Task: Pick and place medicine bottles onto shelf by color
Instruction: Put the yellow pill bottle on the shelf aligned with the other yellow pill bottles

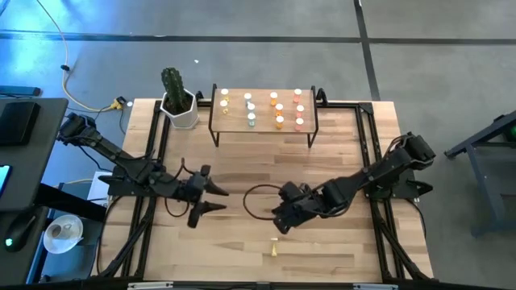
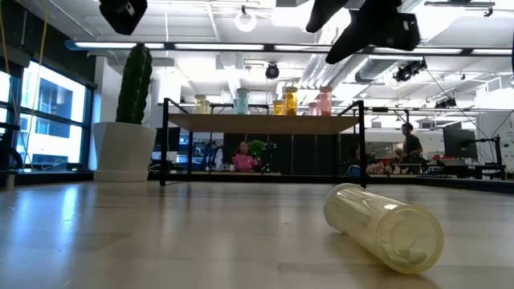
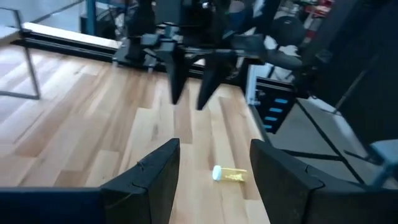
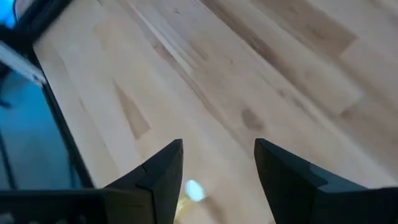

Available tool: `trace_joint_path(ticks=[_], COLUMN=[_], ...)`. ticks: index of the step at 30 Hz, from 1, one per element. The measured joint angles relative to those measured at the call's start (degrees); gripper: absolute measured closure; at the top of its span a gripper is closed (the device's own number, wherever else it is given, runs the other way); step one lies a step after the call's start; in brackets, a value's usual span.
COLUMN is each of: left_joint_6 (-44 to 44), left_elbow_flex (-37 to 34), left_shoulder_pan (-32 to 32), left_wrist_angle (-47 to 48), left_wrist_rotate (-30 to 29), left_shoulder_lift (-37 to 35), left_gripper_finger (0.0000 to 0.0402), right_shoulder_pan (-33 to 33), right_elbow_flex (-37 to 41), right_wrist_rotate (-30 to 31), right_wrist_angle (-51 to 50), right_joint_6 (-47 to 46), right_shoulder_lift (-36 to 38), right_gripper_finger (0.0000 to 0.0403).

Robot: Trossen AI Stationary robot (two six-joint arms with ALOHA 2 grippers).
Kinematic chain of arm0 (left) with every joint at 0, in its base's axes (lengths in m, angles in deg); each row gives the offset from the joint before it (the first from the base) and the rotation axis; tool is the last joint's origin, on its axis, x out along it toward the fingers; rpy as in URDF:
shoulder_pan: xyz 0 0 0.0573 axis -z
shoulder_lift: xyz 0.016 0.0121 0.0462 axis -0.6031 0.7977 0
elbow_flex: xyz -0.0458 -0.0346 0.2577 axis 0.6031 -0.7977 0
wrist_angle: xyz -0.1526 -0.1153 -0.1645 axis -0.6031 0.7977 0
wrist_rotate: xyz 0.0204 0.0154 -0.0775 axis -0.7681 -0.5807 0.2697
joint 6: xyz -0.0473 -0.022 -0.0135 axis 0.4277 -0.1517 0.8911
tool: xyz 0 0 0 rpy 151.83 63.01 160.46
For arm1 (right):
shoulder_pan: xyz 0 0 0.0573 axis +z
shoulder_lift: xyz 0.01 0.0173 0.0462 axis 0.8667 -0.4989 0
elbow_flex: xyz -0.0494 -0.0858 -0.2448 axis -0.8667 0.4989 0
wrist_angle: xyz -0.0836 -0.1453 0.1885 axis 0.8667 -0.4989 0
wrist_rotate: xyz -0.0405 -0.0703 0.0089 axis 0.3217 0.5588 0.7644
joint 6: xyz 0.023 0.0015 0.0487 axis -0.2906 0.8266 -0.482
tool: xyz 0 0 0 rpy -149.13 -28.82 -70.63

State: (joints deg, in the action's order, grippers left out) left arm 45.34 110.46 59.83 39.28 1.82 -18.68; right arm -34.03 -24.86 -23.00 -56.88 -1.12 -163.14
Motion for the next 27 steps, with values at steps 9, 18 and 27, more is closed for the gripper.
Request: trace_joint_path(ticks=[9,18,27], left_joint_6=[3.9,3.0,2.8], left_elbow_flex=[0.0,0.0,0.0], left_shoulder_pan=[0.0,0.0,0.0], left_wrist_angle=[4.8,5.5,5.7], left_wrist_rotate=[-4.7,-9.5,-10.7], left_shoulder_lift=[0.5,0.5,0.5], left_gripper_finger=[0.0218,0.0218,0.0218], right_shoulder_pan=[2.9,4.1,5.6], right_elbow_flex=[0.0,0.0,0.0], right_wrist_rotate=[-3.4,-5.9,-12.3], right_wrist_angle=[0.1,4.9,10.9], right_joint_6=[-15.5,-23.5,-28.9], right_shoulder_lift=[-3.2,-7.9,-12.9], right_gripper_finger=[0.0213,0.0213,0.0213])
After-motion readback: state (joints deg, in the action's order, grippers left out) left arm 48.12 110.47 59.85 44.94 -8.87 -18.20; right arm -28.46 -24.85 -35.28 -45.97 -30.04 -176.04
